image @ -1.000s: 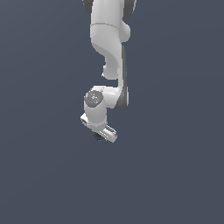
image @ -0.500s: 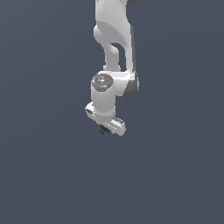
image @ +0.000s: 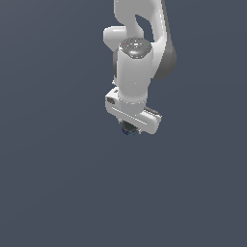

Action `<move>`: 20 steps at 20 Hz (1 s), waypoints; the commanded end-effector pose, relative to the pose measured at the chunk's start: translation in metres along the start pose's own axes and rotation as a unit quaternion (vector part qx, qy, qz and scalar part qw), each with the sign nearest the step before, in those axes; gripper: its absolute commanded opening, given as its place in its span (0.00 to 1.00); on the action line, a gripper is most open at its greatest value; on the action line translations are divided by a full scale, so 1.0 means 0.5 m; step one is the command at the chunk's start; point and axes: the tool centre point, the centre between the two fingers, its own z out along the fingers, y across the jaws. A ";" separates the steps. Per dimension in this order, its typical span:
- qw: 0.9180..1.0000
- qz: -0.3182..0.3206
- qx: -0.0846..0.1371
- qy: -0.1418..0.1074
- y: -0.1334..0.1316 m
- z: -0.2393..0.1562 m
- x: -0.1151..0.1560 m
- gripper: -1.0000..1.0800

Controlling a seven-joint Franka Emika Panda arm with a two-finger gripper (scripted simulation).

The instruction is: Pick up the object and move it to a goal position.

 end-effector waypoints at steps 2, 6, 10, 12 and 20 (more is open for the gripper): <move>1.000 0.000 0.000 0.000 -0.033 -0.081 -0.023 0.00; 1.000 0.000 0.000 0.001 -0.071 -0.170 -0.047 0.00; 1.000 0.000 0.000 0.001 -0.108 -0.255 -0.069 0.00; 1.000 0.000 0.000 0.001 -0.126 -0.295 -0.079 0.00; 1.000 0.000 0.000 0.000 -0.185 -0.423 -0.110 0.00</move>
